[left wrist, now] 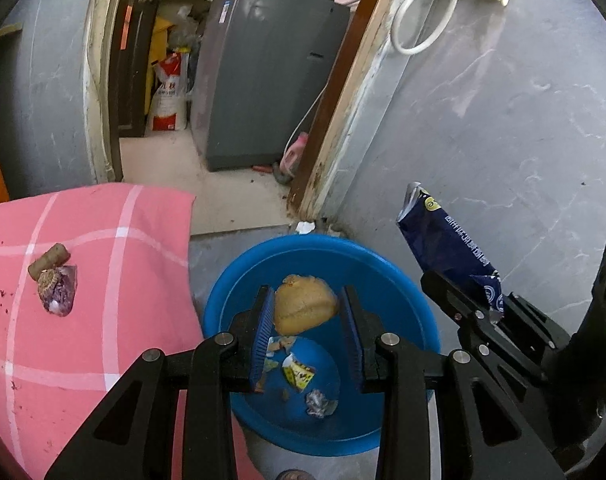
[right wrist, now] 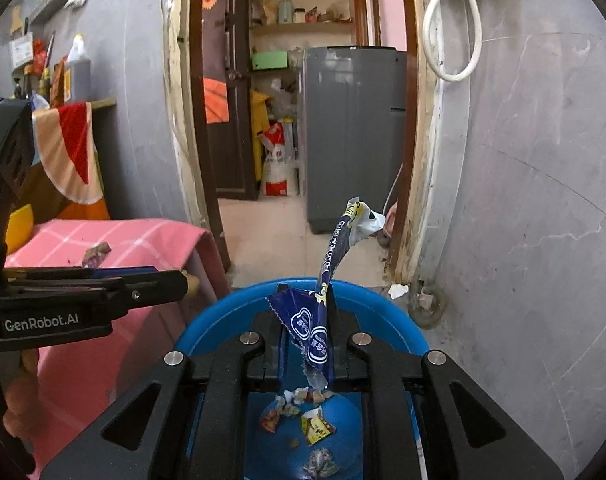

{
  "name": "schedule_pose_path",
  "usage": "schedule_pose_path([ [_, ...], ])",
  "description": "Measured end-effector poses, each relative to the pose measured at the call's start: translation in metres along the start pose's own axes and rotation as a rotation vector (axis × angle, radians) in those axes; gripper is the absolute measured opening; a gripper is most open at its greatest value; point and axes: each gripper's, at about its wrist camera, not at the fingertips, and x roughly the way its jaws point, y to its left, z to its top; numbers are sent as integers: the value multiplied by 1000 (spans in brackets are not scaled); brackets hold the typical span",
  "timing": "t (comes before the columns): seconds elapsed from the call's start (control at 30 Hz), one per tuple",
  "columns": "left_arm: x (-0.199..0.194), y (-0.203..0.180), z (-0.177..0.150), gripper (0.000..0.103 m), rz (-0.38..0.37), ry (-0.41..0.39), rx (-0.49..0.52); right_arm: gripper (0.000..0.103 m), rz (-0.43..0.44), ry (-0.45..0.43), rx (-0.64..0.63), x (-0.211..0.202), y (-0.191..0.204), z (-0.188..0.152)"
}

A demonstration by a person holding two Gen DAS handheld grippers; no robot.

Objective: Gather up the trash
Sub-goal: 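Open both grippers over the blue bucket to drop the items, then move both grippers back toward the brown stick and purple ball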

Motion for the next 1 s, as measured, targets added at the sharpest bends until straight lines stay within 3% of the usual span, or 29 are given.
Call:
schedule_pose_path([
  [0.03, 1, 1, 0, 32, 3, 2, -3, 16, 1, 3, -2, 1, 1, 0],
  [0.1, 0, 3, 0, 38, 1, 1, -11, 31, 0, 2, -3, 0, 2, -1],
  [0.23, -7, 8, -3, 40, 1, -9, -24, 31, -2, -7, 2, 0, 1, 2],
  [0.33, -14, 11, -4, 45, 9, -26, -23, 39, -8, -29, 13, -3, 1, 4],
  [0.4, -22, 14, -4, 50, 14, -56, -26, 49, -13, -61, 20, -8, 2, 7],
  [0.53, -39, 20, -1, 58, 33, -120, -35, 53, -17, -112, 36, -17, 4, 13],
  [0.6, -48, 24, 1, 62, 53, -152, -38, 67, -19, -149, 46, -23, 7, 16],
  [0.73, -70, 37, 2, 81, 85, -231, -62, 76, -13, -215, 56, -32, 13, 22],
  [0.87, -92, 52, 1, 98, 136, -316, -94, 102, -9, -275, 63, -39, 21, 25],
  [1.0, -112, 67, -3, 101, 216, -399, -104, 103, 4, -331, 67, -46, 30, 28],
])
